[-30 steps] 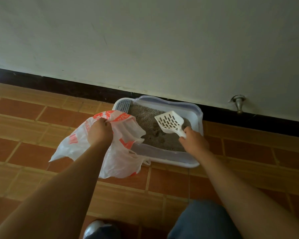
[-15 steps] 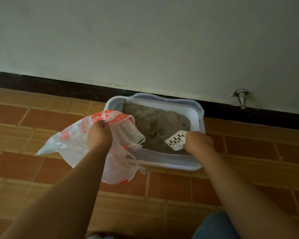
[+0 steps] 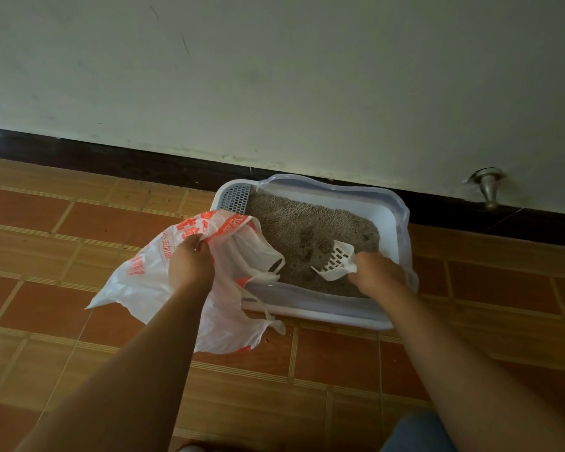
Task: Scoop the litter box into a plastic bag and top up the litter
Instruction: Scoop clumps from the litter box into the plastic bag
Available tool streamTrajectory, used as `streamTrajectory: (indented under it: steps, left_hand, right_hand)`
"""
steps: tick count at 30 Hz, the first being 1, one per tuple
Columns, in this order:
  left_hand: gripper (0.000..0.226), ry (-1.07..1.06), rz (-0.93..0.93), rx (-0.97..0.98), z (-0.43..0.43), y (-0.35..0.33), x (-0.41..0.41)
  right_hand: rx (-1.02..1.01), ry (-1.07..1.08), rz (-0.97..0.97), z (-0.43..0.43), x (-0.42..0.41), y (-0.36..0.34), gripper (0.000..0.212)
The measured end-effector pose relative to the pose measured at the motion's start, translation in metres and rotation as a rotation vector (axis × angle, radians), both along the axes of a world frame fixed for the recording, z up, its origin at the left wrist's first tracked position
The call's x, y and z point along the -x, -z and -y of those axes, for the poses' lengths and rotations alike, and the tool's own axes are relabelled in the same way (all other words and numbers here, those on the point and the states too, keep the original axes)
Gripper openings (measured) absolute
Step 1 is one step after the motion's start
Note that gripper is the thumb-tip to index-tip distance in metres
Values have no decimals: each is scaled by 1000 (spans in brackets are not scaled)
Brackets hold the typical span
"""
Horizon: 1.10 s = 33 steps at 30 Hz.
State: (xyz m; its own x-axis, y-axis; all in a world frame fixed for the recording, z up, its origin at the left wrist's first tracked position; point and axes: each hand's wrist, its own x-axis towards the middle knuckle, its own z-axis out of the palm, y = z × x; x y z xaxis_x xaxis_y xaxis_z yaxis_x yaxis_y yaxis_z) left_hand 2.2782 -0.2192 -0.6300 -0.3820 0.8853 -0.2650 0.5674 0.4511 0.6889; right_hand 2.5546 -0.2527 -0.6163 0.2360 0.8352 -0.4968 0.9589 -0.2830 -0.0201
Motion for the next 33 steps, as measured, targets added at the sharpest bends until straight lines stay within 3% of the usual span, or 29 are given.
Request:
streamTrajectory:
  steps: [33]
  left_hand:
    - [34,23,26,-8,8,-10,-2]
  right_hand:
    - [-233,69,-248,18,-10,16,24]
